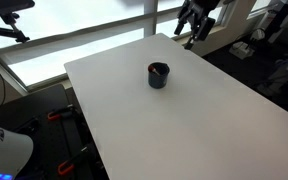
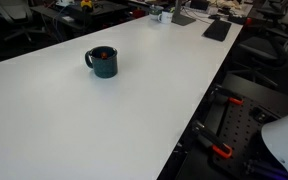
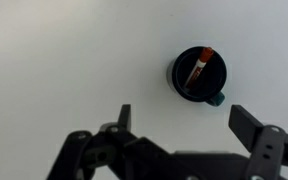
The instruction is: Take the marker out of the cup
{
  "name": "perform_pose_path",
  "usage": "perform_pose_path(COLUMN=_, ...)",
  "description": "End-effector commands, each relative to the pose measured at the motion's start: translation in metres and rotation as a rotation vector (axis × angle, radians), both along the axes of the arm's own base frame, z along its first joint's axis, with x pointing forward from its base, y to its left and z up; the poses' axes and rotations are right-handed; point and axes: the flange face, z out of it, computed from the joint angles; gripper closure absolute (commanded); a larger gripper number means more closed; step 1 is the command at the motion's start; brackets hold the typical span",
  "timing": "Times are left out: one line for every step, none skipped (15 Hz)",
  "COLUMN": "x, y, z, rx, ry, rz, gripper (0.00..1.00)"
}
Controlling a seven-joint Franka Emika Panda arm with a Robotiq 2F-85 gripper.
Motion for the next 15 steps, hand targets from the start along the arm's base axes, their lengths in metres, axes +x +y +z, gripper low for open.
perform_pose_path(x=0.013, y=0.0, z=-0.008, rx=0.046, ry=0.071, rz=0.003, gripper=0.0)
perform_pose_path(x=0.016, y=0.0, z=-0.012, rx=0.047, ry=0.079, rz=-0.001, gripper=0.0)
perform_pose_path(x=0.02, y=0.0, z=-0.018, rx=0.04, ry=0.083, rz=-0.006, gripper=0.0)
perform_pose_path(x=0.023, y=0.001, z=-0.025, rx=0.035, ry=0.091, rz=-0.001, gripper=0.0)
perform_pose_path(x=0.026, y=0.006, z=-0.034, rx=0.021, ry=0.1, rz=0.014, gripper=0.0)
perform_pose_path(x=0.027, y=0.011, z=-0.042, rx=0.01, ry=0.114, rz=0.03, gripper=0.0)
perform_pose_path(x=0.027, y=0.018, z=-0.051, rx=-0.004, ry=0.13, rz=0.054, gripper=0.0)
perform_pose_path(x=0.028, y=0.023, z=-0.058, rx=-0.017, ry=0.144, rz=0.072, gripper=0.0)
perform_pose_path(x=0.028, y=0.029, z=-0.063, rx=-0.032, ry=0.151, rz=0.092, gripper=0.0)
perform_pose_path(x=0.028, y=0.034, z=-0.069, rx=-0.046, ry=0.158, rz=0.108, gripper=0.0)
perform_pose_path(x=0.028, y=0.041, z=-0.073, rx=-0.061, ry=0.164, rz=0.125, gripper=0.0)
perform_pose_path(x=0.029, y=0.046, z=-0.075, rx=-0.083, ry=0.162, rz=0.139, gripper=0.0)
perform_pose_path(x=0.029, y=0.051, z=-0.077, rx=-0.101, ry=0.158, rz=0.157, gripper=0.0)
perform_pose_path(x=0.03, y=0.055, z=-0.078, rx=-0.116, ry=0.156, rz=0.172, gripper=0.0)
perform_pose_path(x=0.03, y=0.058, z=-0.078, rx=-0.128, ry=0.156, rz=0.184, gripper=0.0)
